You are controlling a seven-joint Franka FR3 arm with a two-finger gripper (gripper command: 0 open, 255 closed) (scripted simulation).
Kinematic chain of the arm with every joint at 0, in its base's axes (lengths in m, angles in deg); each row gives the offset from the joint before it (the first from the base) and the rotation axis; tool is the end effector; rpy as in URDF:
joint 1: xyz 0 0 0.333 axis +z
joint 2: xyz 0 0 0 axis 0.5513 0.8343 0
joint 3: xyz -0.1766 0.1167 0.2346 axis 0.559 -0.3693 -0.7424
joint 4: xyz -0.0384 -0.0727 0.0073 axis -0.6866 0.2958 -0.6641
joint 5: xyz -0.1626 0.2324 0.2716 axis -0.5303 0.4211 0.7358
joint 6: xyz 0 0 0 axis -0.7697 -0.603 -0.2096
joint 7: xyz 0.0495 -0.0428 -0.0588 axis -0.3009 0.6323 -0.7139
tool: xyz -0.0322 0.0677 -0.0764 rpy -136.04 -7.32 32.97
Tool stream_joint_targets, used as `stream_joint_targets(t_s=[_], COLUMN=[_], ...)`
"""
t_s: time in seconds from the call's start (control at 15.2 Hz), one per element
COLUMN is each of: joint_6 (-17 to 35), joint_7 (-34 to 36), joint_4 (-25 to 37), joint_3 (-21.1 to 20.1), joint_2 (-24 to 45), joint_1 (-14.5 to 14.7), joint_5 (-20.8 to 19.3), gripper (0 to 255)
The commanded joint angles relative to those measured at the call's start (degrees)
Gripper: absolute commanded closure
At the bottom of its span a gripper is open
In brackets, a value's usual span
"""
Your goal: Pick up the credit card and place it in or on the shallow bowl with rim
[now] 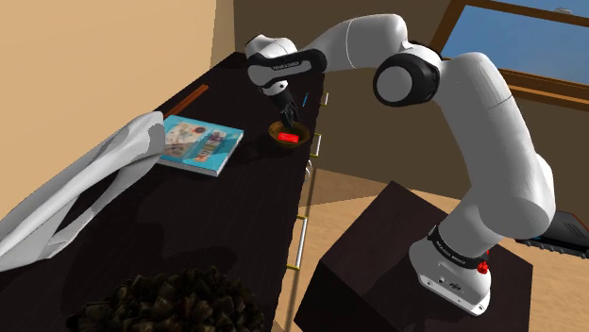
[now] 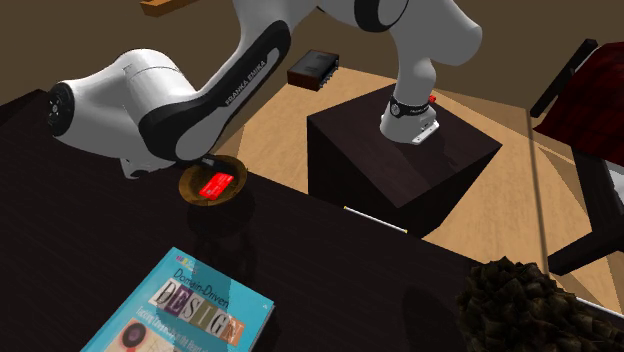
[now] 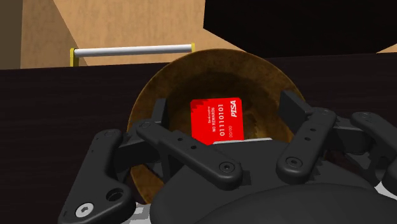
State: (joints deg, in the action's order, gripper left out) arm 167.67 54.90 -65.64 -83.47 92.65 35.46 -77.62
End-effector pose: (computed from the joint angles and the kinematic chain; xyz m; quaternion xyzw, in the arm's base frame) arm 0.7092 0.0000 0.2648 0.9173 0.2762 -0.2755 0.0801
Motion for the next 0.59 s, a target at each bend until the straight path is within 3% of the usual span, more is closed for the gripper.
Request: stream_joint_targets(t_s=[0.0, 0.07, 0.53], joint_6=[-4.70, -7.21, -7.22], joint_7=[-0.82, -1.31, -1.32], joint_4=[7.34, 11.56, 11.58], joint_3=[0.10, 0.20, 0.21], joint_2=[2.64, 4.32, 4.33], joint_1=[0.71, 1.08, 1.09], joint_5=[0.15, 0.19, 0.19], gripper=[0, 0, 0])
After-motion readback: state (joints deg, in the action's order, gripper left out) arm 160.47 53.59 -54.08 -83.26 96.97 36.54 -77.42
